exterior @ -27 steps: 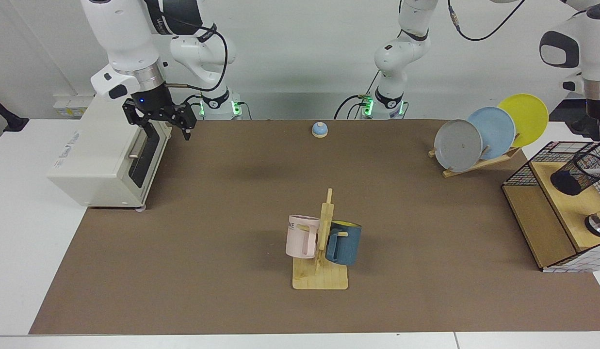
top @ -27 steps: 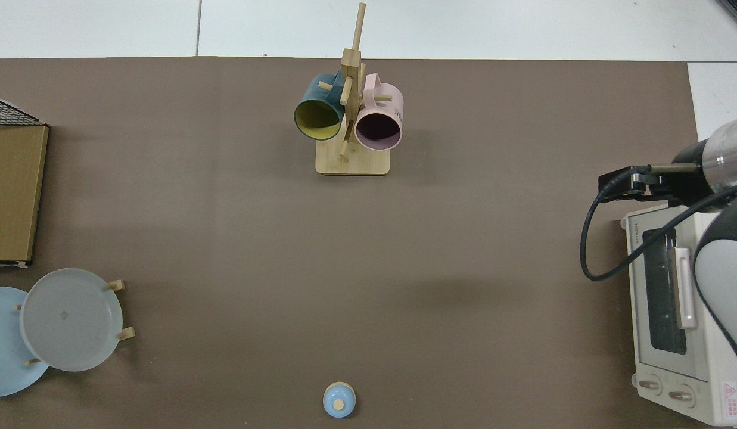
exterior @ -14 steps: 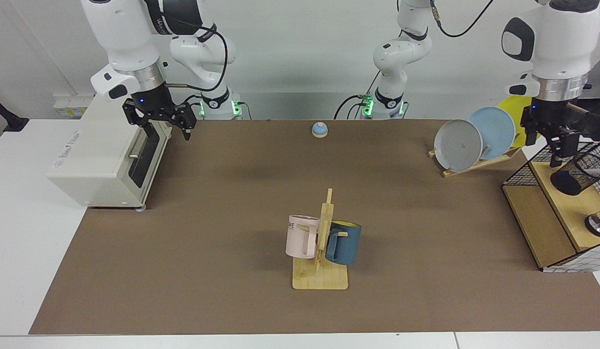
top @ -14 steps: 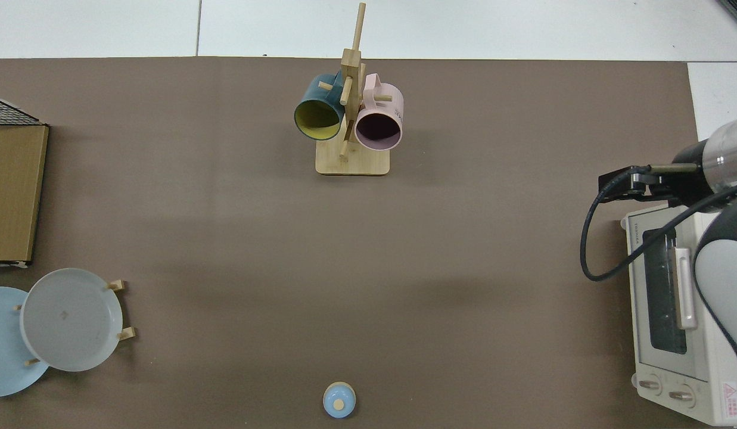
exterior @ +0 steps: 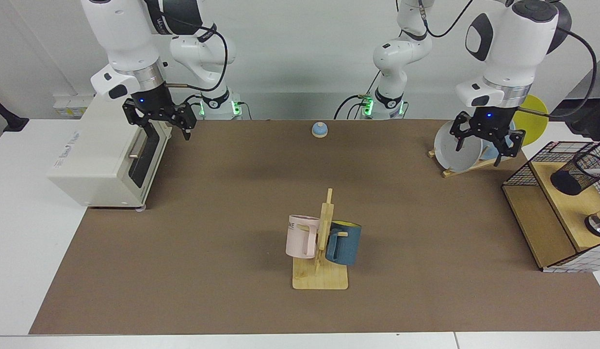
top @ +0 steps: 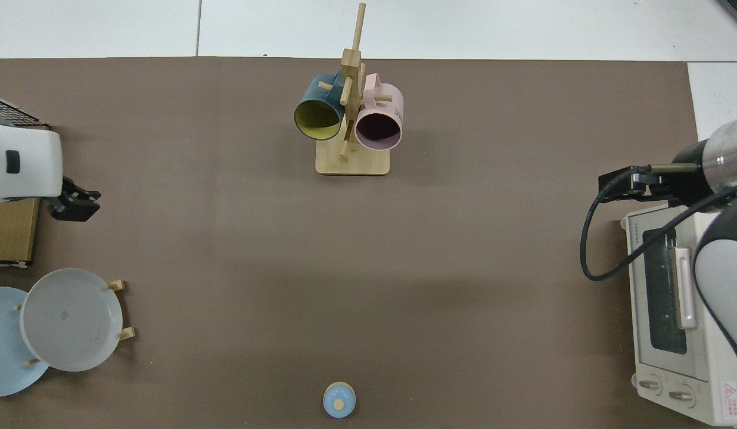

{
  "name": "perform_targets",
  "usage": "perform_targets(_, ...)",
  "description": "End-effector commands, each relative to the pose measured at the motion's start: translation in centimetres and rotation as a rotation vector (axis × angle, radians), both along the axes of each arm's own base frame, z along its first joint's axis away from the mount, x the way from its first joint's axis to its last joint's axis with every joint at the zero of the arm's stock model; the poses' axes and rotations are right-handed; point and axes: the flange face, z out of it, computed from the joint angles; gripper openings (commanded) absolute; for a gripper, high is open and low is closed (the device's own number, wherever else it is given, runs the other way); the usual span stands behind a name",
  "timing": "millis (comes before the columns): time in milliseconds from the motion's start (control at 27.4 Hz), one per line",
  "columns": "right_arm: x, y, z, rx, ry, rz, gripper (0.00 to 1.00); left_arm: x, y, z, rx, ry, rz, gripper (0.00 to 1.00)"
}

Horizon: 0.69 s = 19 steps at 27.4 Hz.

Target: Put markers into pen holder

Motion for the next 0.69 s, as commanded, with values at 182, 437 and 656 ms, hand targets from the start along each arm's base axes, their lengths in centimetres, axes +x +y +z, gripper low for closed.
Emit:
perform_targets(182,-0.5,-0.3,0.1,0.02,-0.017,-0.019,1.0,-1.2,-1.5,1.1,-0.161,0.028,0.41,1.0)
perform_targets(437,-0.5,-0.3,0.1,0.02,-0.017,-0.019,1.0,-1.3,0.0,1.5,-0.164,0.047,0.469,1.0)
perform_targets(656,-0.5,-0.3,0.1,0.02,-0.017,-0.019,1.0,-1.7,-0.7,1.9,-0.163,0.086,0.49,1.0)
